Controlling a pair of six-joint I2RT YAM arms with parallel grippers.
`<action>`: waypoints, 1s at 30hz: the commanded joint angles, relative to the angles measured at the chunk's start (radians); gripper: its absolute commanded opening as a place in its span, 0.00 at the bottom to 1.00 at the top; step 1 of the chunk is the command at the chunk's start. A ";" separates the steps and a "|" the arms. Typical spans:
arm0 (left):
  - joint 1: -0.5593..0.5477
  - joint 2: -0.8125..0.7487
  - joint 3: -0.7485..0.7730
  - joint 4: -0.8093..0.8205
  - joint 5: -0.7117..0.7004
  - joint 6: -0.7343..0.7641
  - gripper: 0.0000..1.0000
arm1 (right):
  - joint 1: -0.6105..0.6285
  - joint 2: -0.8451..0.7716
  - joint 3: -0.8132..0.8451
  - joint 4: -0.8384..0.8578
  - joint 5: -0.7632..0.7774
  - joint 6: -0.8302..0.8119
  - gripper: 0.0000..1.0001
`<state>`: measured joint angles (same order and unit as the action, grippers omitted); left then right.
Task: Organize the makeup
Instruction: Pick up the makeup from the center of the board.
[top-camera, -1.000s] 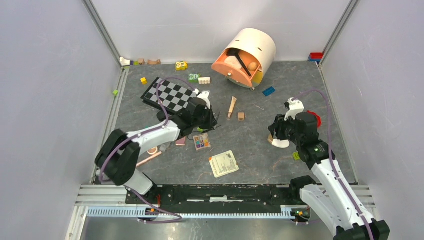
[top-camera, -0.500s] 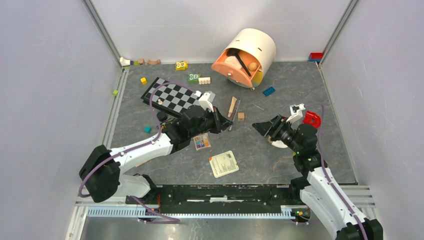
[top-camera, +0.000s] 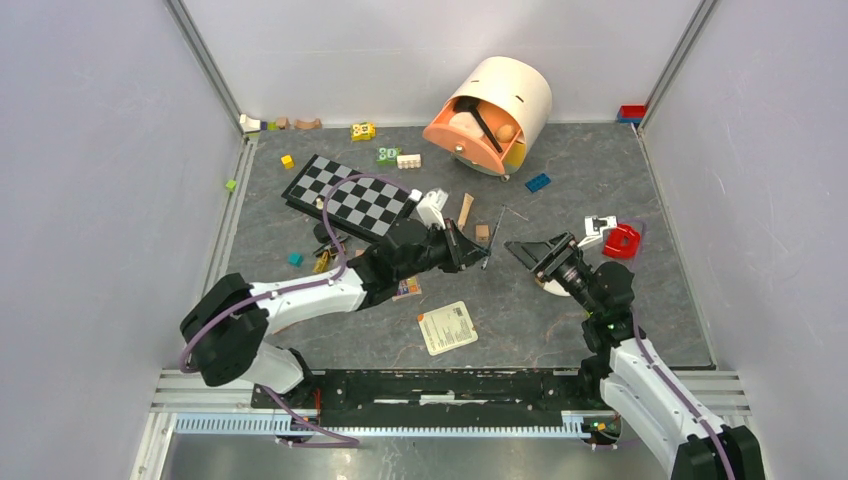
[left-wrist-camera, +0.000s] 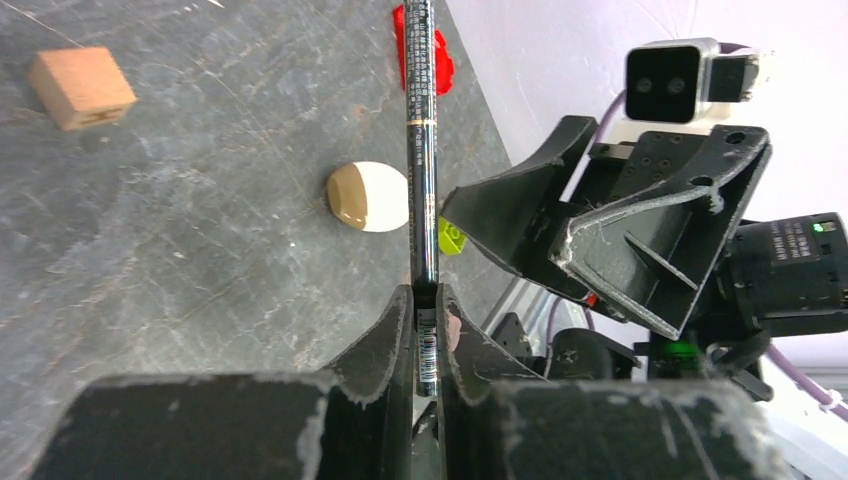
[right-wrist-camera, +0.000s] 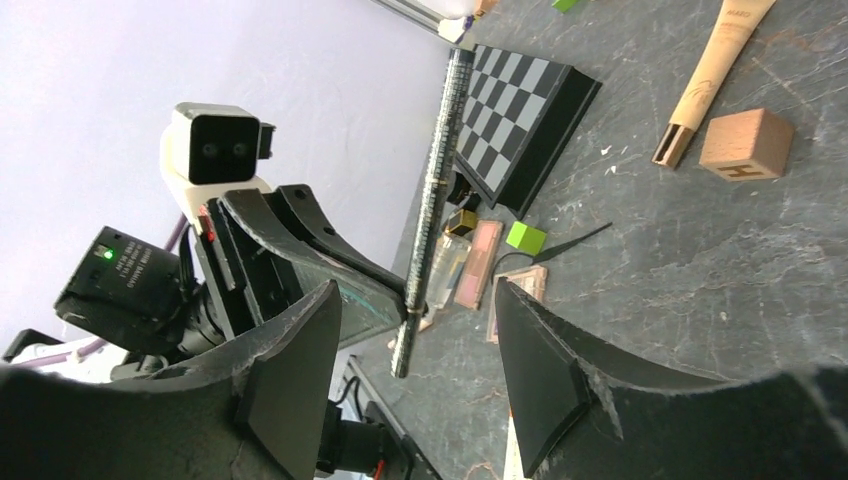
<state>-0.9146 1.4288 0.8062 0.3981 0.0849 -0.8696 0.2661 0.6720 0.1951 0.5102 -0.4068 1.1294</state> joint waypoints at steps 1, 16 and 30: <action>-0.030 0.033 0.044 0.135 0.009 -0.083 0.02 | 0.012 0.013 -0.028 0.184 0.014 0.079 0.64; -0.075 0.084 0.081 0.164 0.016 -0.086 0.02 | 0.019 0.045 -0.054 0.207 0.009 0.113 0.37; -0.077 0.038 0.057 0.127 0.016 -0.047 0.48 | 0.017 0.050 0.040 0.088 0.065 -0.045 0.06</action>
<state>-0.9848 1.5074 0.8520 0.5121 0.0906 -0.9340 0.2798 0.7174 0.1505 0.6651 -0.3878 1.2076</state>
